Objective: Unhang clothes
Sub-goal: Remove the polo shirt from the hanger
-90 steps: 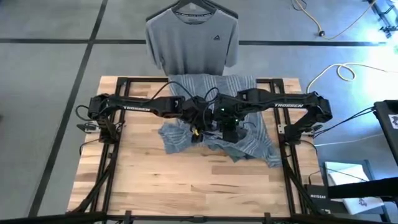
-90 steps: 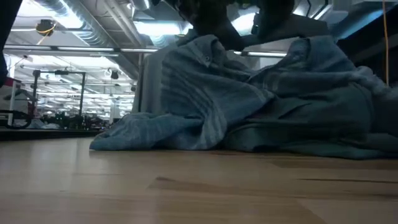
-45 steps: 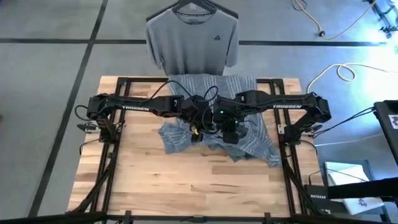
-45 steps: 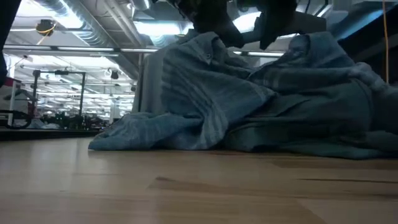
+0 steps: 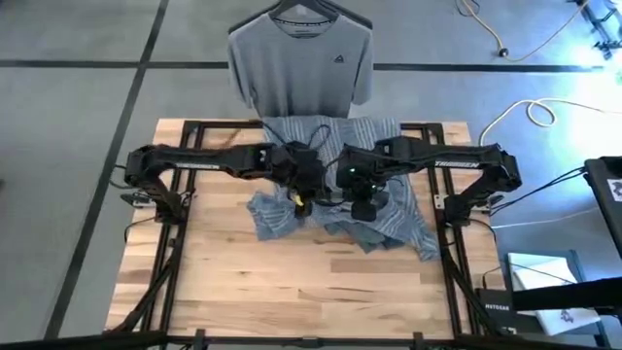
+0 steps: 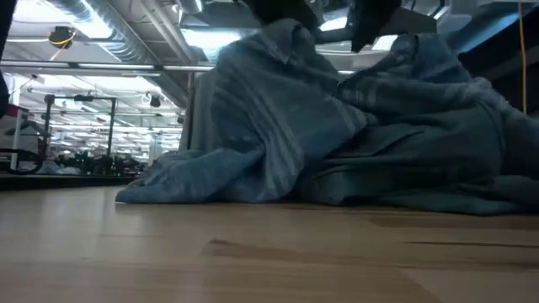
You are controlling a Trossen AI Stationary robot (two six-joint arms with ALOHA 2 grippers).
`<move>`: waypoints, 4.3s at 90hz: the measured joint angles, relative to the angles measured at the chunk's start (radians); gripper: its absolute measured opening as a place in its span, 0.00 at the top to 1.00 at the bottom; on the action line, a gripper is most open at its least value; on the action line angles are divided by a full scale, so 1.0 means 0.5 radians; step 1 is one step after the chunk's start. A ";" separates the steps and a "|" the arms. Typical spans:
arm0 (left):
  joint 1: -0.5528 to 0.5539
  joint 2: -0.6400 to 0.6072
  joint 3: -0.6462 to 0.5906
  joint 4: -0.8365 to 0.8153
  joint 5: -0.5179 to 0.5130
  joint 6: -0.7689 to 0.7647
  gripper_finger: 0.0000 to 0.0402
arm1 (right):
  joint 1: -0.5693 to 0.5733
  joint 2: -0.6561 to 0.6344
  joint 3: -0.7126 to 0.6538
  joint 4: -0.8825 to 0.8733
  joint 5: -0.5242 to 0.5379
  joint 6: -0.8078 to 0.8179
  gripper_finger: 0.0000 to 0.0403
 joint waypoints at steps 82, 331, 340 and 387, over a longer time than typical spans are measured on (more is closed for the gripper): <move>0.088 -0.469 -0.002 -0.207 -0.208 0.003 0.74 | 0.002 -0.101 0.657 -0.710 0.240 -0.060 0.94; 0.061 -0.632 -0.790 -0.008 -0.623 -0.376 1.00 | 0.000 -1.084 -0.317 1.426 0.388 0.003 0.94; 0.066 -0.632 -0.790 -0.005 -0.673 -0.445 1.00 | 0.000 -1.082 -0.316 1.586 0.334 0.062 0.94; 0.125 -0.632 -0.984 -0.511 -0.580 -0.583 1.00 | 0.271 -0.969 -0.546 0.807 -0.581 0.535 0.94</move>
